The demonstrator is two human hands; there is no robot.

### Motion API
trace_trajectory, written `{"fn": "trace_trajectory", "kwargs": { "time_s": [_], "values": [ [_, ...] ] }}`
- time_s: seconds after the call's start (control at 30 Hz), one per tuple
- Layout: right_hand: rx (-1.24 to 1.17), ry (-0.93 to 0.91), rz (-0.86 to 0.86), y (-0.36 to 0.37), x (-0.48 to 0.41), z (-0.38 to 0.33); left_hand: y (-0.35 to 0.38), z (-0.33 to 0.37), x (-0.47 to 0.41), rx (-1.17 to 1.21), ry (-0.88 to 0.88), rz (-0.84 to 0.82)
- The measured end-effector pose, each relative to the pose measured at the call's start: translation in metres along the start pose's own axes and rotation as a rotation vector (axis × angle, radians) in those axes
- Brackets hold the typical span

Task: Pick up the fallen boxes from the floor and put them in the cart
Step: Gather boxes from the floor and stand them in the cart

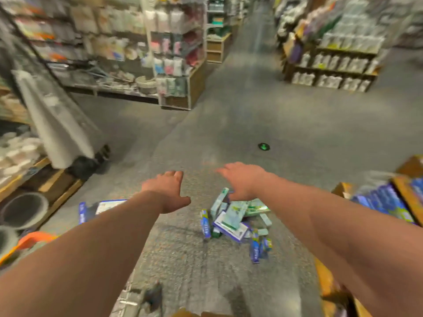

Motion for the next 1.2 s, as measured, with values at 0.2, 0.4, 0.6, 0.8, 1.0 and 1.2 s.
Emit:
{"fn": "trace_trajectory", "kwargs": {
  "time_s": [0.2,0.4,0.6,0.8,1.0,1.2],
  "values": [
    [-0.142,0.161,-0.052,0.057,0.037,0.123,-0.009,0.108,-0.062,-0.089,0.085,-0.038],
    [-0.262,0.208,-0.154,0.112,0.029,0.176,0.011,0.158,-0.124,-0.181,0.16,-0.152],
    [-0.33,0.263,-0.228,0.136,-0.018,0.223,0.022,0.187,-0.224,-0.179,0.239,-0.221],
    [-0.455,0.402,-0.345,0.158,-0.105,0.288,0.037,0.201,-0.365,-0.18,0.31,-0.313],
    [-0.547,0.468,-0.366,0.22,-0.196,0.342,0.098,0.203,-0.485,-0.185,0.259,-0.425],
    [-0.57,0.454,-0.469,0.343,-0.299,0.398,0.214,0.221,-0.581,-0.113,0.171,-0.469]
  ]
}}
Point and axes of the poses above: each hand's wrist, its own x-axis away from the middle knuckle, its own y-axis out of the palm, z = x × y, the point moved 3 cm from there along -x, towards the middle knuckle, and after that the axes turned 9 degrees about -z, right-handed, at the moved point
